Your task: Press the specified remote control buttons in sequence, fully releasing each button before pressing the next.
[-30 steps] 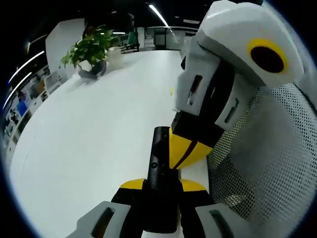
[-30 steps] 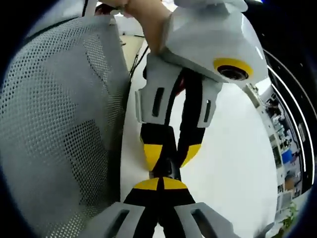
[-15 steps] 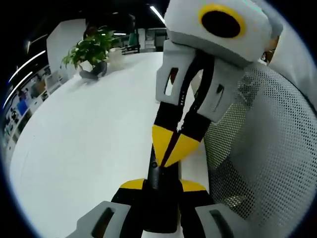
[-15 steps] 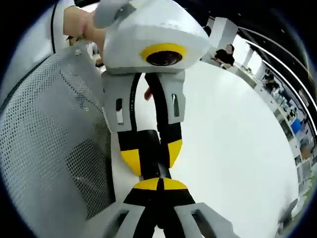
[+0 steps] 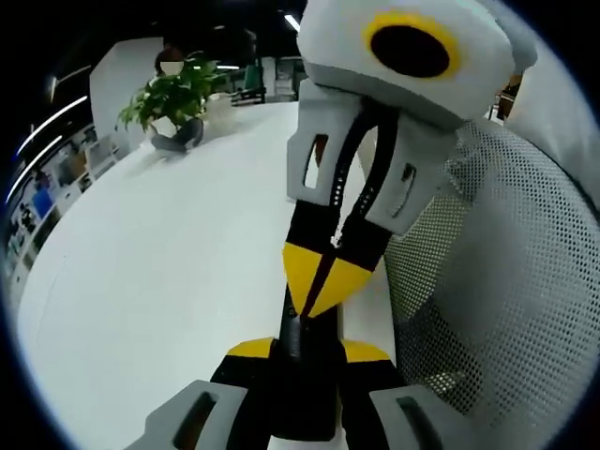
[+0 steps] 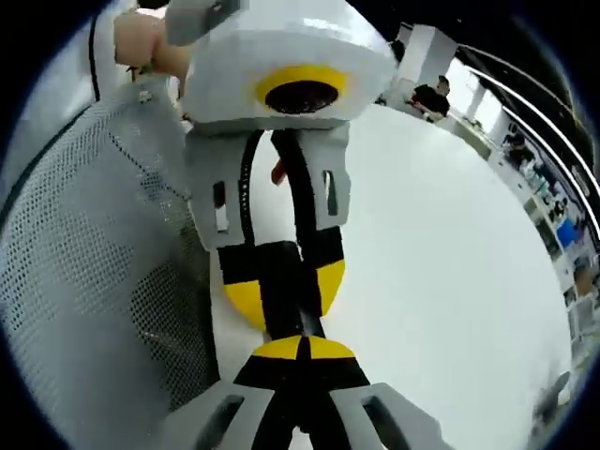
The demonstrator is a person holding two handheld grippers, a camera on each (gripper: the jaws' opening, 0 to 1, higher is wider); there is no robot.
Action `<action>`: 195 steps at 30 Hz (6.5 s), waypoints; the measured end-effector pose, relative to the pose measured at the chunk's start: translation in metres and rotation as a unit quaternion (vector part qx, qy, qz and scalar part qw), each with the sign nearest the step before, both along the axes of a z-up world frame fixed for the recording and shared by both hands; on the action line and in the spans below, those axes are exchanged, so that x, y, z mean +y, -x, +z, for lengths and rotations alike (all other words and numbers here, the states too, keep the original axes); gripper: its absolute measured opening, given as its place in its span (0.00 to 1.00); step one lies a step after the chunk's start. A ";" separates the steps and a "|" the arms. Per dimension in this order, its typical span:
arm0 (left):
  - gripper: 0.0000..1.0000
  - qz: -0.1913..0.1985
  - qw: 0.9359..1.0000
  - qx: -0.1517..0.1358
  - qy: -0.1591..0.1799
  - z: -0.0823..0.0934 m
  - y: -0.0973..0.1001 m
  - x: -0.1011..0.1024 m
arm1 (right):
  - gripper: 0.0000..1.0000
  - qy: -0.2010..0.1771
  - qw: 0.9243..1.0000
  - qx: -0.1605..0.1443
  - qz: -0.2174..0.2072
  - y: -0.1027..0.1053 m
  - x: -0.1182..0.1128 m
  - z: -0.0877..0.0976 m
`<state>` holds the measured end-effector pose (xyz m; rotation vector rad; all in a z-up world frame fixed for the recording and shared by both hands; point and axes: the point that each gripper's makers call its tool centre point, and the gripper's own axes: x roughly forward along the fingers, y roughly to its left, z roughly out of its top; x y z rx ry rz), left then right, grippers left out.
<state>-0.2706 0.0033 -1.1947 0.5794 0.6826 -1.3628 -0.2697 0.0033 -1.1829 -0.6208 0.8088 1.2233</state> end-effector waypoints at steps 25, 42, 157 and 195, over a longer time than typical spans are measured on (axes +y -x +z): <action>0.24 -0.002 1.000 -0.001 0.007 0.000 0.001 0.001 | 0.00 0.052 0.992 0.115 -0.007 -0.011 0.001 -0.006; 0.24 0.006 0.999 0.001 0.034 0.001 0.002 0.002 | 0.00 0.037 0.998 0.046 0.036 0.006 0.013 -0.003; 0.39 0.071 0.996 0.049 0.034 0.005 -0.007 0.000 | 0.23 0.002 0.998 0.002 0.062 0.001 -0.022 -0.014; 1.00 0.423 0.820 -0.217 0.319 0.223 -0.076 0.157 | 0.34 -0.010 0.998 0.022 0.052 -0.002 -0.028 -0.007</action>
